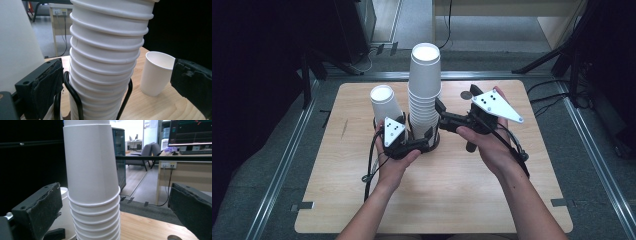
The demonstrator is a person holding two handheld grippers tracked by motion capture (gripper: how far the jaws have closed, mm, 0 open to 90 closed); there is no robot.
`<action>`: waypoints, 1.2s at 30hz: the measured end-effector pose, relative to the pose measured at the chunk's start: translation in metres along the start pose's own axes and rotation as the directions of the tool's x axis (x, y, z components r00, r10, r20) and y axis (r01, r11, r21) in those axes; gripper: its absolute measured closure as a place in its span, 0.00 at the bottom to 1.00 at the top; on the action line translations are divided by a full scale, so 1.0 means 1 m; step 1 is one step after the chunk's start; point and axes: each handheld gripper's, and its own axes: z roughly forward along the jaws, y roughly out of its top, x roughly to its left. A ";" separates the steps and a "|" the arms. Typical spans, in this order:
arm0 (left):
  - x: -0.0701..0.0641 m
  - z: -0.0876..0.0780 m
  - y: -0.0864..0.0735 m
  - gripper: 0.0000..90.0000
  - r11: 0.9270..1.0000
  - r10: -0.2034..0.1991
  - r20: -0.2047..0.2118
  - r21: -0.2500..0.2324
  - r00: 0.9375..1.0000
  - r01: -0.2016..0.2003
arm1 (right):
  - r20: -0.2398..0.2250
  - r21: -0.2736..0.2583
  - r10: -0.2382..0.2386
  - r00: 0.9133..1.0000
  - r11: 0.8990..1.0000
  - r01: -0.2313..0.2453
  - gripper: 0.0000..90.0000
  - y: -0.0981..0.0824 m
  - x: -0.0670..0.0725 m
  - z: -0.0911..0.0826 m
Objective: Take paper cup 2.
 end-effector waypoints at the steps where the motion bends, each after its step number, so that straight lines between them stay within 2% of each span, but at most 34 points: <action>1: 0.000 0.002 0.000 0.00 1.000 -0.001 -0.006 0.000 1.000 0.001 | -0.004 0.002 -0.005 1.000 1.000 0.005 0.00 0.001 0.000 0.002; 10: -0.003 0.018 0.005 0.00 1.000 0.004 -0.047 -0.023 0.999 -0.006 | -0.036 0.017 -0.028 0.999 0.999 0.029 0.00 0.011 0.008 0.032; 19: -0.007 0.027 0.006 0.00 0.999 0.013 -0.053 -0.037 0.999 -0.015 | -0.078 0.063 -0.027 0.997 0.997 0.032 0.00 0.014 0.012 0.057; 29: -0.010 0.034 0.005 0.00 0.998 0.002 -0.086 -0.061 0.996 -0.007 | -0.129 0.115 0.015 0.992 0.993 0.000 0.00 0.013 0.007 0.076; 36: -0.009 0.038 0.005 0.00 0.998 0.016 -0.106 -0.055 0.994 -0.022 | -0.145 0.150 0.026 0.989 0.989 -0.004 0.00 0.010 0.006 0.087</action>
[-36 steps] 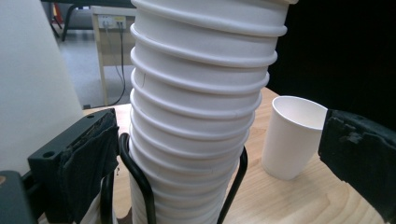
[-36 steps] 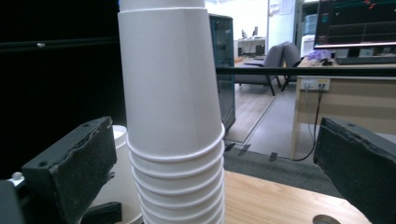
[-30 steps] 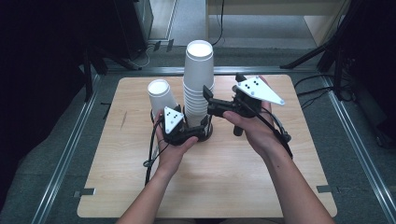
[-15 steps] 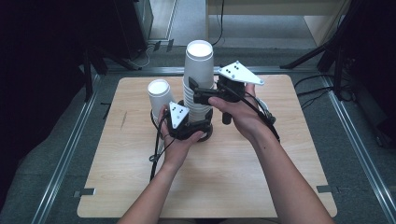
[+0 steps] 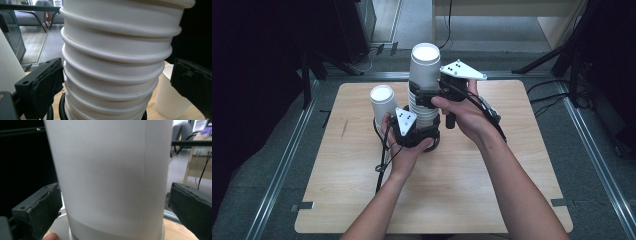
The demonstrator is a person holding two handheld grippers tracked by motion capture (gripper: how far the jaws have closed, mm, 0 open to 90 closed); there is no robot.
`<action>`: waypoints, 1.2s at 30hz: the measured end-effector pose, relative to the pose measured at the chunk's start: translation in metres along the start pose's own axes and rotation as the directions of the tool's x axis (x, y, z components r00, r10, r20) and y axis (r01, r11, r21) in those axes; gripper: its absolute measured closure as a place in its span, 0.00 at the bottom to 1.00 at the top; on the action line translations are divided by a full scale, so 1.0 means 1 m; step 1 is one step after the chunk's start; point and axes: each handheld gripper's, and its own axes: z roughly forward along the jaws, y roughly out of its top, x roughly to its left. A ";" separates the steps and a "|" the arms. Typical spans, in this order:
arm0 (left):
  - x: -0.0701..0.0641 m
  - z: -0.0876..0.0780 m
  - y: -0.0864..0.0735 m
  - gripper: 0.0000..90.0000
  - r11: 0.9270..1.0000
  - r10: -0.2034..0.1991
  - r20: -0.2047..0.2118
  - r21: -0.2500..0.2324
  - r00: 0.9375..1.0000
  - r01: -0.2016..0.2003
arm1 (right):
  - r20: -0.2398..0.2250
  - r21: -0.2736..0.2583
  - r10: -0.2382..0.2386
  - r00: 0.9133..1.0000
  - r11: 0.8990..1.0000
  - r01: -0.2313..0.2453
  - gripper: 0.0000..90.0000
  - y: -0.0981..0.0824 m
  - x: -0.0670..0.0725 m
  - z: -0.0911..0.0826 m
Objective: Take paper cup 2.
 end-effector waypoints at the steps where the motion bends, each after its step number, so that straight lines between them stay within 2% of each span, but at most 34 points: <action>1: 0.000 0.000 0.000 0.00 1.000 0.003 -0.003 -0.001 1.000 -0.003 | 0.002 0.003 -0.003 1.000 1.000 0.003 0.00 -0.001 0.000 0.001; 4: 0.000 0.002 -0.001 0.00 1.000 0.014 -0.003 0.004 1.000 -0.014 | 0.020 0.029 -0.006 1.000 1.000 0.006 0.01 -0.003 -0.001 0.006; 7: 0.001 0.002 -0.002 0.00 1.000 0.017 -0.003 0.009 1.000 -0.017 | 0.003 0.026 0.008 1.000 1.000 -0.008 0.08 -0.003 -0.001 0.005; 10: 0.001 0.002 -0.002 0.00 1.000 0.017 -0.002 0.010 1.000 -0.017 | 0.012 0.016 -0.021 1.000 1.000 0.021 0.12 -0.003 0.002 0.005; 14: 0.002 0.001 -0.001 0.04 1.000 0.014 -0.009 0.011 1.000 -0.014 | 0.019 0.007 -0.036 0.999 0.999 0.036 0.12 -0.003 0.004 0.005; 32: 0.002 0.002 -0.003 0.06 1.000 0.018 -0.019 0.020 1.000 -0.018 | 0.048 -0.029 -0.024 0.999 0.999 0.026 0.13 0.005 0.009 0.003; 36: 0.002 0.002 -0.003 0.06 1.000 0.016 -0.018 0.019 1.000 -0.016 | 0.052 -0.027 -0.045 0.998 0.999 0.046 0.15 0.006 0.010 0.002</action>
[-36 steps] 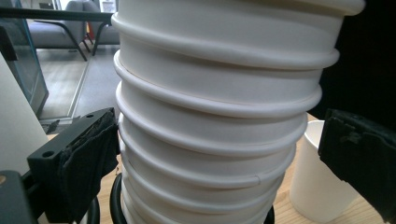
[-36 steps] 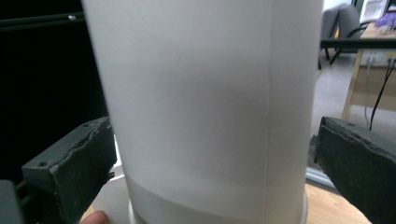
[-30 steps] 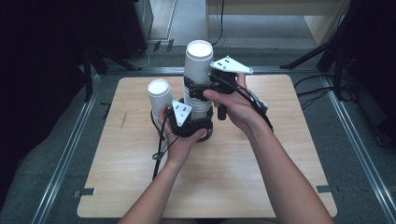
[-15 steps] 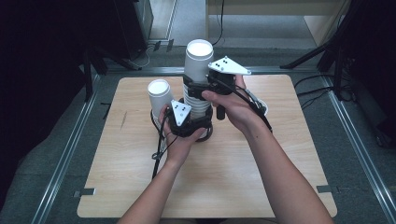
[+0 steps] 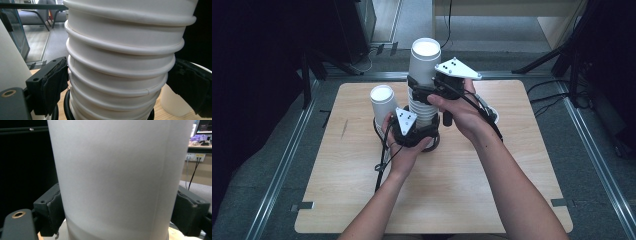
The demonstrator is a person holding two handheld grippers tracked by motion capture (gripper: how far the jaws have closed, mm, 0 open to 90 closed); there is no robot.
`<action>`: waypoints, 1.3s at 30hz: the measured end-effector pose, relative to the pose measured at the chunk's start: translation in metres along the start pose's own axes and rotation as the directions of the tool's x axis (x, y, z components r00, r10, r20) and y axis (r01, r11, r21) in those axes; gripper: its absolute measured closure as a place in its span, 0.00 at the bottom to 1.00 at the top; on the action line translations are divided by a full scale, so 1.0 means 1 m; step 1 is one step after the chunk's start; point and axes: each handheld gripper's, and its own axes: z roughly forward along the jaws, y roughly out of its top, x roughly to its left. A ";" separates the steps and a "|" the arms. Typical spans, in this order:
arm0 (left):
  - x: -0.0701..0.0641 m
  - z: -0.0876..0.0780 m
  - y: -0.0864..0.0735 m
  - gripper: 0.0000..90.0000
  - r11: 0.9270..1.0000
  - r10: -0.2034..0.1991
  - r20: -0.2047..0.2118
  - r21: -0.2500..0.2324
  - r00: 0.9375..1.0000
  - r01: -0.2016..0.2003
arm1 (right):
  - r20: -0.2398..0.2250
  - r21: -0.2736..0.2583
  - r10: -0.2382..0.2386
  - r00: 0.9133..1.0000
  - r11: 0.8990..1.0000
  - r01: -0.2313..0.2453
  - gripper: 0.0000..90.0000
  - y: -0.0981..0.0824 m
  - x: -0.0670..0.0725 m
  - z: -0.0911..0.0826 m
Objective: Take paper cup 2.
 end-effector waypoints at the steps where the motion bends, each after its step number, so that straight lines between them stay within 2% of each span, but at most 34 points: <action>1: 0.000 0.000 0.000 0.06 1.000 0.000 0.001 0.000 1.000 0.000 | 0.001 0.001 -0.002 1.000 1.000 0.002 0.15 0.000 0.000 0.000; 8: 0.000 0.000 0.000 0.06 1.000 0.004 0.001 0.003 1.000 -0.004 | 0.010 -0.034 -0.006 1.000 0.999 0.007 0.15 0.007 0.003 -0.005; 11: 0.000 0.000 0.000 0.06 1.000 0.002 -0.001 0.003 1.000 -0.002 | 0.015 -0.057 0.010 1.000 0.998 -0.009 0.15 0.011 0.004 -0.007; 17: 0.000 0.000 0.000 0.06 1.000 0.002 -0.001 0.006 1.000 -0.002 | 0.034 -0.086 -0.007 0.999 0.996 0.010 0.15 0.018 0.006 -0.010; 23: 0.000 -0.001 0.000 0.06 1.000 0.001 0.001 0.005 1.000 -0.001 | 0.030 -0.145 0.021 0.999 0.989 -0.017 0.15 0.026 0.003 -0.017; 25: 0.000 -0.001 0.000 0.06 1.000 0.003 0.001 0.004 1.000 -0.003 | 0.031 -0.159 0.017 0.999 0.987 -0.012 0.15 0.028 0.003 -0.020; 39: 0.001 -0.001 0.000 0.07 1.000 0.003 0.010 0.004 1.000 -0.003 | 0.008 -0.213 0.041 0.999 0.976 -0.038 0.15 0.039 0.005 -0.030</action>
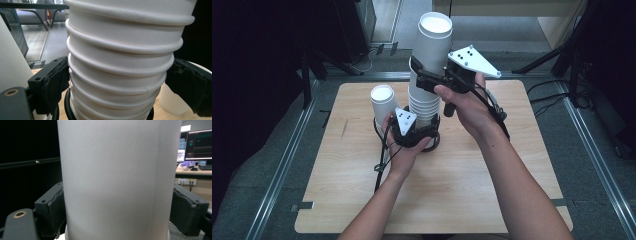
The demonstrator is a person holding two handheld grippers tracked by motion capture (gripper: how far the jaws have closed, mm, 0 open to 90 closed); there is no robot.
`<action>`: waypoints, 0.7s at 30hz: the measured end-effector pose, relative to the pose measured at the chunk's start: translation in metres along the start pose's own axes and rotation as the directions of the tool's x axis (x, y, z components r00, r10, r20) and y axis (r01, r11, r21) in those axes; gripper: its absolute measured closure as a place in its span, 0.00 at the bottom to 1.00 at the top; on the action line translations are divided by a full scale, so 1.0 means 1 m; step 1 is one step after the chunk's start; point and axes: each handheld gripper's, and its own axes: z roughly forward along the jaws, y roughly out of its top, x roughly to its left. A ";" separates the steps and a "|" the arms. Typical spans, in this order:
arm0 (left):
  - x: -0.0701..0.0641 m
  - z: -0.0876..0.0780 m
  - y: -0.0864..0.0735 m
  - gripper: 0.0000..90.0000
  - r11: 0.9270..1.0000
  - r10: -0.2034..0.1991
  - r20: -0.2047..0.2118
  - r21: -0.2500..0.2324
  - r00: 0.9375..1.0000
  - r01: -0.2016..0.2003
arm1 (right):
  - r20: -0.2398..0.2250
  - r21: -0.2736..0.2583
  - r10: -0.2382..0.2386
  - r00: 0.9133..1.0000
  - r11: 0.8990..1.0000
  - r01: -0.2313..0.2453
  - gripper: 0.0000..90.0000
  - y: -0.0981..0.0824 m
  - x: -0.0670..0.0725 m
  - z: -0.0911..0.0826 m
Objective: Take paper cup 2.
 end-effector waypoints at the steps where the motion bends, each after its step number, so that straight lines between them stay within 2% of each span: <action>1: 0.000 0.000 0.000 0.07 1.000 0.000 0.000 0.000 1.000 0.000 | -0.001 -0.001 -0.003 1.000 1.000 0.003 0.15 0.001 0.000 0.000; 3: 0.000 0.000 0.000 0.07 1.000 -0.001 0.000 0.000 1.000 0.001 | 0.003 -0.004 -0.010 1.000 1.000 0.010 0.15 0.003 0.000 -0.001; 8: 0.000 0.000 0.000 0.07 1.000 0.000 0.001 0.002 1.000 0.000 | -0.013 -0.035 0.009 1.000 0.999 -0.009 0.15 0.009 0.002 -0.005; 11: 0.000 0.000 0.000 0.07 1.000 -0.001 0.000 0.003 1.000 0.001 | 0.000 -0.055 -0.005 1.000 0.998 0.005 0.15 0.015 0.001 -0.009; 21: 0.001 0.000 0.001 0.07 1.000 0.001 0.004 0.005 1.000 -0.001 | 0.022 -0.075 -0.012 1.000 0.997 0.014 0.15 0.019 -0.012 -0.029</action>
